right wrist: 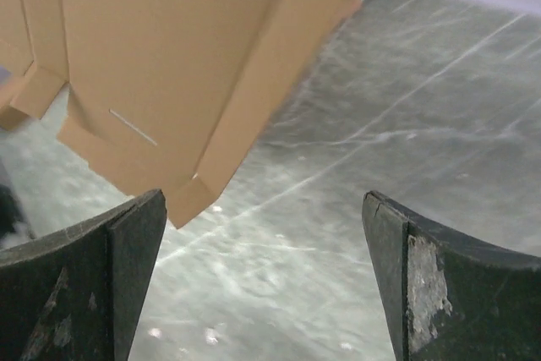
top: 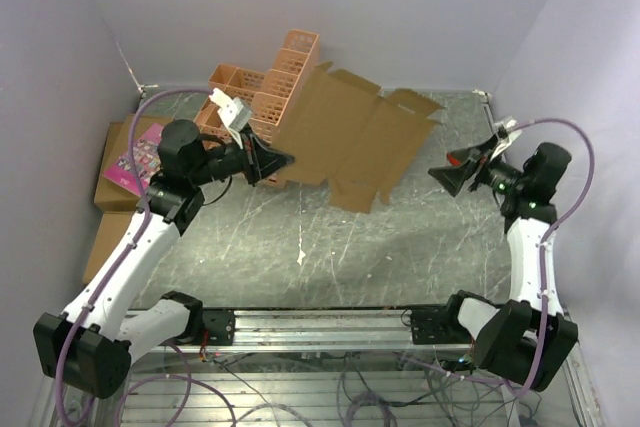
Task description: Fold the paper box
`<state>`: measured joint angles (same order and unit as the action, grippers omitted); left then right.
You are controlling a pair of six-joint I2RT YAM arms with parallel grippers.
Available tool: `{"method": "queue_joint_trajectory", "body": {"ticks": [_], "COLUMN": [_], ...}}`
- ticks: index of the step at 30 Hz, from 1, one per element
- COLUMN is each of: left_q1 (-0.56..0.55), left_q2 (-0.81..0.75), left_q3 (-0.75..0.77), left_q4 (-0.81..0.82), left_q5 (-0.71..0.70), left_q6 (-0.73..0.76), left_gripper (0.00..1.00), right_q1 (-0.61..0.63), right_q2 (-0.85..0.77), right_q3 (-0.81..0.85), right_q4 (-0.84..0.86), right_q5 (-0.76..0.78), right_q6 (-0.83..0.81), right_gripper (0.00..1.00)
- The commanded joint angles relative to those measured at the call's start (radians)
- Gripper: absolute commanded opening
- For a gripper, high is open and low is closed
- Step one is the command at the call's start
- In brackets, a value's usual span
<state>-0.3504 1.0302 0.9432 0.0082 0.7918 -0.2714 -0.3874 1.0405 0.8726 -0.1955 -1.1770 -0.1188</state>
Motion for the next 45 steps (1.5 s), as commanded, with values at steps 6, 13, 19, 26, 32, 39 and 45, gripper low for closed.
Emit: {"method": "queue_joint_trajectory", "body": {"ticks": [6,13,19,26,32,39,45], "left_q1": [0.011,0.011,0.011,0.011,0.011,0.002,-0.113], "left_q2": [-0.015,0.026,0.037,0.101,0.147,0.267,0.308], "left_q3": [-0.04,-0.072,-0.069,-0.07,-0.05,0.009,0.07], "left_q4": [0.458,0.71,0.846,1.208,1.387,1.715,1.566], "left_q5": [0.06,0.102,0.129,0.157,0.165,0.13,0.132], "left_q6": [-0.383,-0.573,-0.691,-0.972,-1.113,-1.399,-1.276], "left_gripper": [0.07,0.07,0.07,0.07,0.07,0.07,0.07], "right_q1": [0.049,0.137,0.148,0.148,0.148,0.16,0.203], "right_q2": [-0.032,-0.018,-0.01,0.01,0.035,0.091,0.135], "right_q3": [-0.184,-0.161,-0.148,-0.105,-0.057,-0.03,0.001], "right_q4": [0.789,1.079,1.334,1.516,1.652,1.86,1.904], "right_q5": [-0.043,-0.024,-0.012,-0.008,0.016,0.046,0.065], "right_q6": [0.785,1.082,1.33,1.523,1.69,1.876,1.921], "right_gripper": [1.0,0.98,0.79,0.57,0.34,0.16,0.12]}}
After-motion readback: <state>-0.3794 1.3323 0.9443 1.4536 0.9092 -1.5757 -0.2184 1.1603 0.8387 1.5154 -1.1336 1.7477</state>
